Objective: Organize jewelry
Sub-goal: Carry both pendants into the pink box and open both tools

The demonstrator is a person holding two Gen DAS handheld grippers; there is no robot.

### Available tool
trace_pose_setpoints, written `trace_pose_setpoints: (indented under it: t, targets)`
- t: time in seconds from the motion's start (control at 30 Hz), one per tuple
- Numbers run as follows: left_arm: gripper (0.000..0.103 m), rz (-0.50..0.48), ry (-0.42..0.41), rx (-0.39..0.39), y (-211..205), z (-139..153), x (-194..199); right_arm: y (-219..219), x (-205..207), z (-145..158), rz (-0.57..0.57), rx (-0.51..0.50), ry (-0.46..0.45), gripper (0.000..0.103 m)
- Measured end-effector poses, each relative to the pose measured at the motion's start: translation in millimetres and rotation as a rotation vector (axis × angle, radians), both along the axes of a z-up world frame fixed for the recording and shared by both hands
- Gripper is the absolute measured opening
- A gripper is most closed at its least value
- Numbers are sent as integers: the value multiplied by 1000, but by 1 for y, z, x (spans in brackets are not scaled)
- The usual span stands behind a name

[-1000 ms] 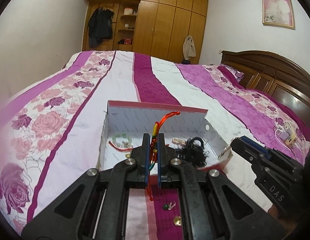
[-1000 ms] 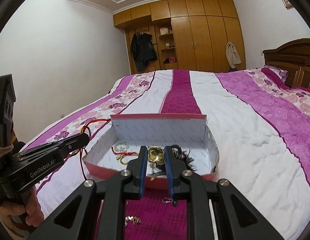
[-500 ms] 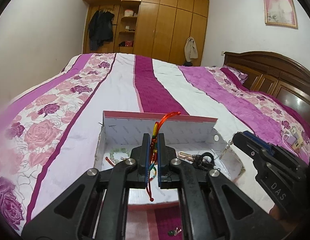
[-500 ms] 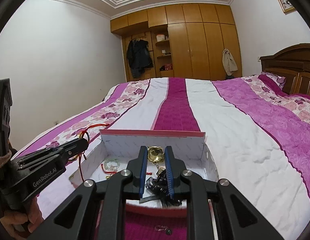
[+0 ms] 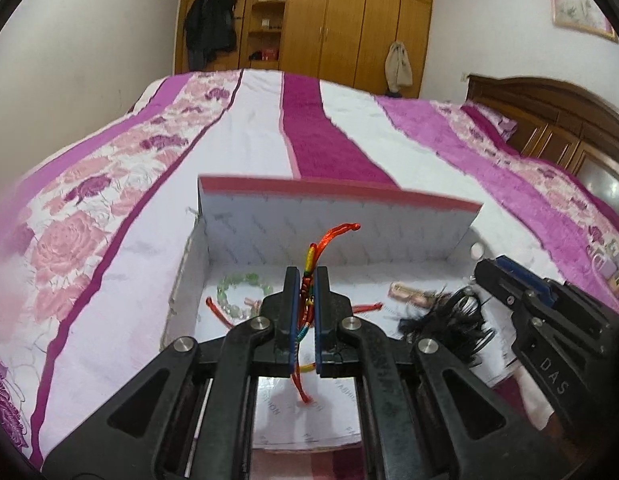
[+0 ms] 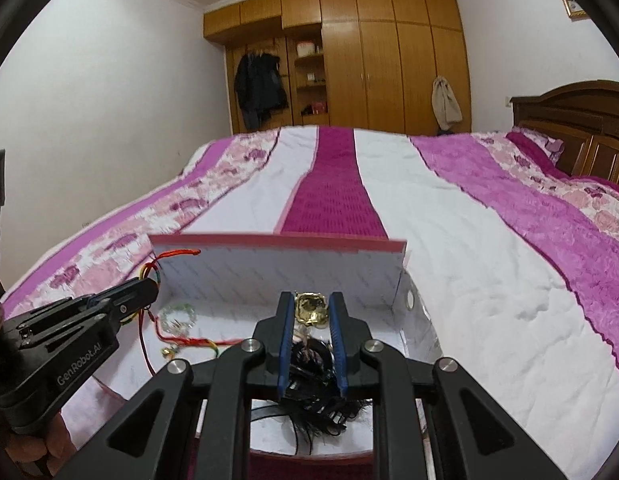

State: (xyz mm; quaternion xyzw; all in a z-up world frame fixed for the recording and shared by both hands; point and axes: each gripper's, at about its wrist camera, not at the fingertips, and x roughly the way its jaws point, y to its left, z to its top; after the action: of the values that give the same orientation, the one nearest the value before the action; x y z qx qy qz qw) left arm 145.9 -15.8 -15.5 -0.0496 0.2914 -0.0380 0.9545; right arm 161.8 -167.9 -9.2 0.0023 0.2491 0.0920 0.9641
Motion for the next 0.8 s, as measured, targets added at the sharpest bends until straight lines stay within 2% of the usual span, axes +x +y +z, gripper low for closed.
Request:
trace_pose_setpoints:
  t: [0.2, 0.33, 0.4, 0.43, 0.47, 0.5, 0.53, 0.57, 0.7, 0.8]
  targets:
    - [0, 2, 81, 15, -1, -16, 10, -1, 15, -19, -5, -17, 86, 20]
    - [0, 10, 126, 2, 0, -20, 14, -4, 20, -20, 6, -8, 110, 21]
    - [5, 11, 144, -11, 1, -22, 14, -3, 20, -19, 12, -7, 116, 22]
    - [12, 13, 149, -13, 1, -22, 14, -4, 22, -19, 15, -1, 127, 24]
    - [21, 15, 147, -11, 1, -21, 13, -4, 23, -20, 16, 5, 139, 34]
    - [24, 17, 139, -5, 1, -20, 11, -5, 23, -21, 17, 16, 149, 39]
    - [29, 18, 131, 0, 0, -19, 10, -7, 23, -22, 19, 31, 152, 49]
    - [33, 17, 120, 8, -1, -17, 8, -7, 22, -22, 20, 38, 152, 53]
    - [34, 11, 98, 7, -2, -10, 1, -6, 19, -20, 29, 43, 150, 54]
    - [35, 9, 82, -3, 2, -4, -2, -6, 14, -15, 33, 52, 133, 59]
